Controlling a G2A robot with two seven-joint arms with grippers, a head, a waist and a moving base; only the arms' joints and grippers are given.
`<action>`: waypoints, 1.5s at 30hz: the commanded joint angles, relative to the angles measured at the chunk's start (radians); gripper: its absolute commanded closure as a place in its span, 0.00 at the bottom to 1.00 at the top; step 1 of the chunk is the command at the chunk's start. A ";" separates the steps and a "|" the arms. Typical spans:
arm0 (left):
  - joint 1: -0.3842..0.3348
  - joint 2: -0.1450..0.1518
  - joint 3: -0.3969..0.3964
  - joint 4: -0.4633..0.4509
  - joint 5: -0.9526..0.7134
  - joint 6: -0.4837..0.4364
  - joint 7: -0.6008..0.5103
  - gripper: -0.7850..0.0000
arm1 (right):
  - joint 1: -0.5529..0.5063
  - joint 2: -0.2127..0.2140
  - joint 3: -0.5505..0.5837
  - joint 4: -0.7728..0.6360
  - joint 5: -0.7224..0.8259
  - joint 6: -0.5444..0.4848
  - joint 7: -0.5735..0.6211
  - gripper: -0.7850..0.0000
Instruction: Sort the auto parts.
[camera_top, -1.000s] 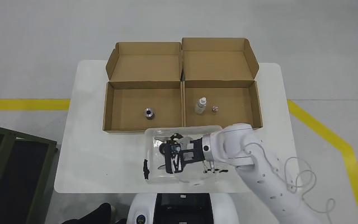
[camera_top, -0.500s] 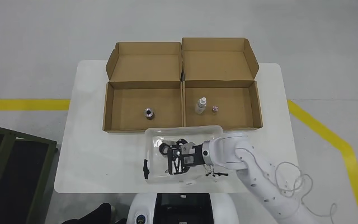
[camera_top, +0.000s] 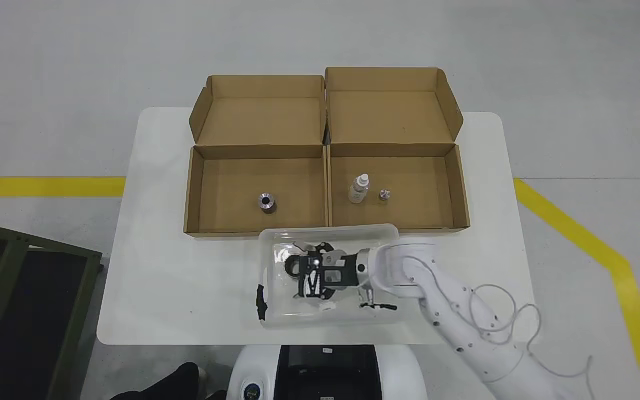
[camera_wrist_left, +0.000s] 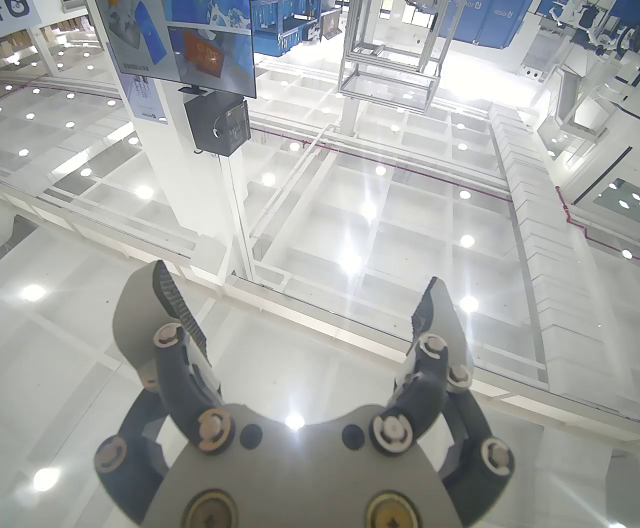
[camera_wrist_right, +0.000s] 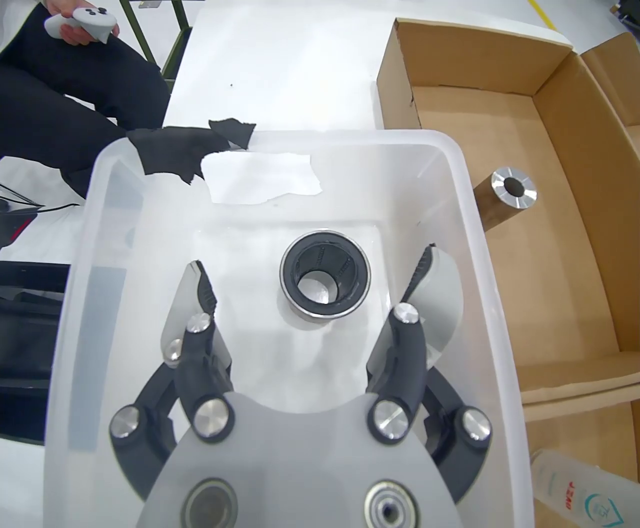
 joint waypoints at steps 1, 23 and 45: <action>0.000 0.000 0.000 0.000 0.000 0.000 0.000 0.00 | 0.011 -0.004 -0.015 0.022 -0.008 0.009 -0.018 0.18; 0.000 0.000 0.000 0.000 0.000 0.000 0.000 0.00 | 0.080 -0.029 -0.074 0.153 0.017 0.029 -0.089 1.00; 0.000 0.000 0.000 0.000 0.000 0.000 0.000 0.00 | -0.005 0.023 0.148 -0.122 0.253 -0.024 -0.156 1.00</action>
